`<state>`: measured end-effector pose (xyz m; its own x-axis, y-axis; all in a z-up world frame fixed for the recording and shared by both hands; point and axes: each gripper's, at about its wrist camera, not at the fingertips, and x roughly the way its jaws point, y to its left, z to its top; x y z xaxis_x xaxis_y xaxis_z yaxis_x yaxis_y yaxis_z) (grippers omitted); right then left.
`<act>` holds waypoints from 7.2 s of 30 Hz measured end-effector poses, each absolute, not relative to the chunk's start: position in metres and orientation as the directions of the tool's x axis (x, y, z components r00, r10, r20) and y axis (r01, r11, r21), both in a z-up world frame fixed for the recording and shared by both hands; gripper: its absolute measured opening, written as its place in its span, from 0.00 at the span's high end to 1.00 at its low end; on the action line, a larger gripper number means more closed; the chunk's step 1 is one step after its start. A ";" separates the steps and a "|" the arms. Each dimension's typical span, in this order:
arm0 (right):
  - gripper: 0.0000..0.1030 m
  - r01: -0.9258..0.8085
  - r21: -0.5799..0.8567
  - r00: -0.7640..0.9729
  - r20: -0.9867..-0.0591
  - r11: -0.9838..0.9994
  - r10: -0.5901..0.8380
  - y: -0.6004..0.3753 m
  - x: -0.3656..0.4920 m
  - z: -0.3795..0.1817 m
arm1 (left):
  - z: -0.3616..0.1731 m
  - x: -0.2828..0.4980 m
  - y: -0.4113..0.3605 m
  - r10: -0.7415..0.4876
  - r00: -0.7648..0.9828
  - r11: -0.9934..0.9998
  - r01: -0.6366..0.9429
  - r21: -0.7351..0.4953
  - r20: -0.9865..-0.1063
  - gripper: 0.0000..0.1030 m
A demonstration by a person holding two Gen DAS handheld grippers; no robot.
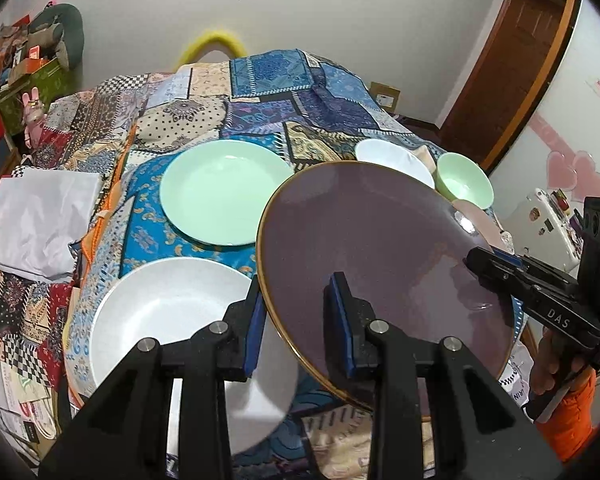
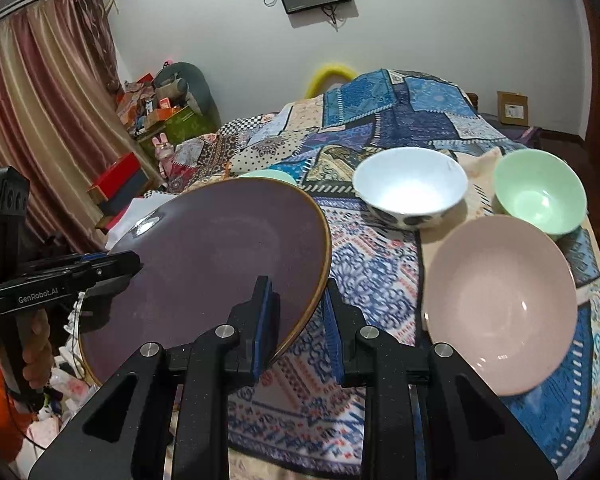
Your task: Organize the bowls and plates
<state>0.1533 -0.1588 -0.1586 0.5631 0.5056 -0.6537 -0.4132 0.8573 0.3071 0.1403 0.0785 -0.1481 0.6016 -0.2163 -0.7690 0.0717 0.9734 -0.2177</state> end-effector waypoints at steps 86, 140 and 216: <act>0.61 -0.487 0.274 0.535 -0.658 0.829 0.531 -0.128 0.126 -0.157 | -0.139 0.104 0.118 0.050 0.657 0.996 -0.086 -0.008 -0.752 0.44; 0.74 -0.630 0.202 0.219 -0.880 0.750 0.421 0.026 0.188 -0.245 | -0.259 0.091 0.231 -0.191 0.468 0.945 -0.151 -0.291 -0.863 0.73; 0.77 -0.391 0.349 0.462 -0.726 0.852 0.509 -0.157 0.154 -0.178 | -0.176 0.118 0.077 -0.208 0.546 0.971 0.015 -0.238 -0.812 0.73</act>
